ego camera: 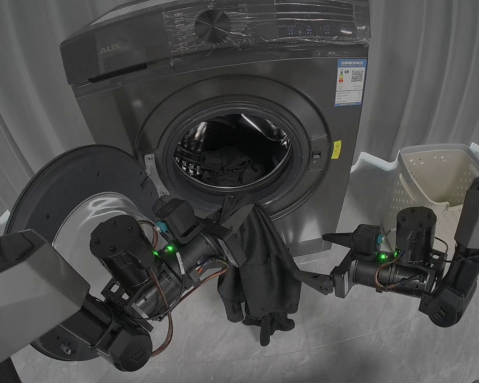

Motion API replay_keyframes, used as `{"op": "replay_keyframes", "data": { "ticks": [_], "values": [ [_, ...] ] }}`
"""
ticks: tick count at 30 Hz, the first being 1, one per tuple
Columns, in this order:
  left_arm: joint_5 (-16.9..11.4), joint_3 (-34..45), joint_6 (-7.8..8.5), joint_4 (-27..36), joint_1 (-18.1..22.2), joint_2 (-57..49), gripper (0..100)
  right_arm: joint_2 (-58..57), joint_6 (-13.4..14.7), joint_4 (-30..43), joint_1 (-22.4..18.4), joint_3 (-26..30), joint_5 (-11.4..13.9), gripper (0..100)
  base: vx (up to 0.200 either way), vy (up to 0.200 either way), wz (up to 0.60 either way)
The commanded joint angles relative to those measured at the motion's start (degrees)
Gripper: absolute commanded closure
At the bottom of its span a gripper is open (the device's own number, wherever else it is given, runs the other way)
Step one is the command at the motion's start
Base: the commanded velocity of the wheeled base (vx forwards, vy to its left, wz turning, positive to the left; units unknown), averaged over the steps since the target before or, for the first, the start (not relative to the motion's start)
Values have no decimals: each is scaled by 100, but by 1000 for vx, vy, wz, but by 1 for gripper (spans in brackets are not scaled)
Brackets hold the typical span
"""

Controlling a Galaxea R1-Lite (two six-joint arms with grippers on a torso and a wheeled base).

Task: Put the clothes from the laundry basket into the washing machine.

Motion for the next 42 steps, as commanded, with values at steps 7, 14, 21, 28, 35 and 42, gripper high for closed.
{"op": "replay_keyframes", "data": {
  "ticks": [7,14,21,28,35,42],
  "values": [
    [-13,-123,5,-24,-21,113,100,396,-61,-46,433,-439,91,0,0,0,0],
    [-13,-132,-4,-24,-39,43,100,853,-61,113,494,-1089,-226,0,0,0,0],
    [-13,-176,-4,-32,-74,34,100,1249,-26,121,793,-1537,-516,0,0,0,0],
    [-4,-123,-13,-32,-109,-98,100,1547,53,113,907,-1995,-639,0,0,0,0],
    [5,-97,-39,-24,-118,-168,100,1539,97,77,951,-2109,-709,100,0,0,0],
    [225,-211,-65,20,-21,-81,100,1372,176,-2,1074,-1880,-727,100,0,0,0]
  ]
}}
